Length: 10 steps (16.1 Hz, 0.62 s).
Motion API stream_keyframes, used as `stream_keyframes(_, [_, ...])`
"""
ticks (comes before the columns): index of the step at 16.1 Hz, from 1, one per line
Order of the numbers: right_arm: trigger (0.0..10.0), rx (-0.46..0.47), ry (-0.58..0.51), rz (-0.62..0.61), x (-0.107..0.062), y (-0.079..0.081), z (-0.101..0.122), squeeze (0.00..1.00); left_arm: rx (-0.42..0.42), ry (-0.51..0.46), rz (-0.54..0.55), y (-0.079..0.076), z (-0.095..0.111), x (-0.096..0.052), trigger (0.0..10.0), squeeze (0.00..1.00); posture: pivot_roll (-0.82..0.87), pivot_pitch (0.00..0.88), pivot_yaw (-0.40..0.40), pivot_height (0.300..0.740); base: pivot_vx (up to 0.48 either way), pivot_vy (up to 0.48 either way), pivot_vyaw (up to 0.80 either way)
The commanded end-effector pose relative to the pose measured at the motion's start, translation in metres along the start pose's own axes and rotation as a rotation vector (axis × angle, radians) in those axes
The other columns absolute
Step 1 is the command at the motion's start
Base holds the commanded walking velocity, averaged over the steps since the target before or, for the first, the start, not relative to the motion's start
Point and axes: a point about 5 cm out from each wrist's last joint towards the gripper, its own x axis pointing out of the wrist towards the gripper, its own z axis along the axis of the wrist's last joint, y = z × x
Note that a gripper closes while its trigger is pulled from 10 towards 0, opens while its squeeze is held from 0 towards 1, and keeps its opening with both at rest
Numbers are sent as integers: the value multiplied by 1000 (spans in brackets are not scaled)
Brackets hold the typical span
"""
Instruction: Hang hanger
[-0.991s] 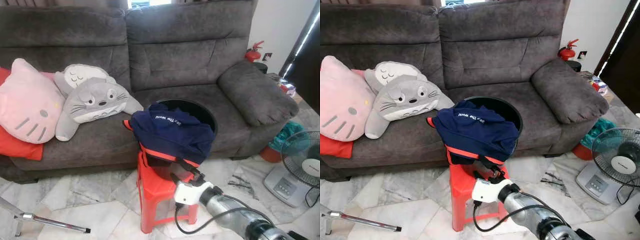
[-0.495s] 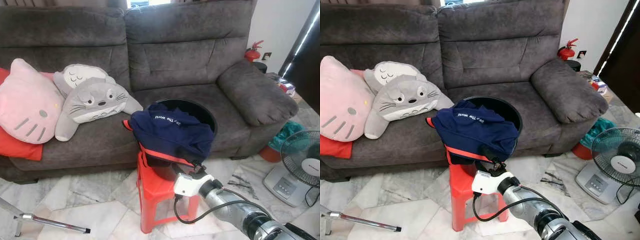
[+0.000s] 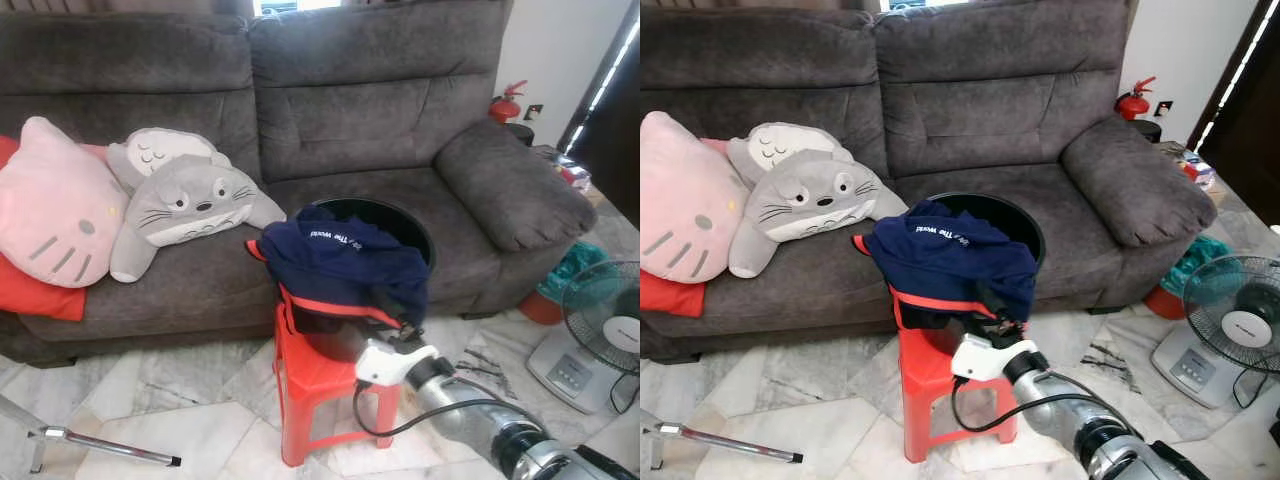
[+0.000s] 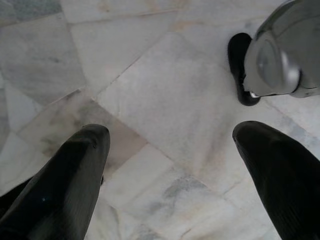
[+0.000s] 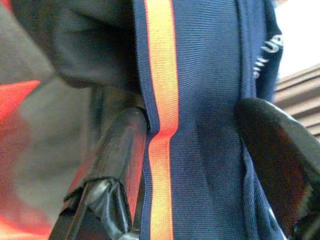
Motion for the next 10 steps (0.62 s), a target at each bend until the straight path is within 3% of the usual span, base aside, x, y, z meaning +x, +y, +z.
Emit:
stream_keyframes(1, [10000,-3,-11,-27,0,-3,0,0,-14,11,-4,1,-6,-2,10000,0,-148,0,9,740,0,0,0])
stream_keyframes(3, [10000,-10,-12,-52,-2,-6,-2,0,-14,10,-4,0,-5,-1,10000,0,-150,0,9,740,0,0,0])
stream_keyframes(5, [10000,-14,-9,-83,-7,-10,-7,0,-11,-3,-22,-18,4,2,10000,0,-150,0,9,740,0,0,0])
stream_keyframes(10, [10000,7,-9,-121,-15,-12,-10,0,-6,-9,-41,-37,11,3,10000,0,-156,0,9,740,0,0,0])
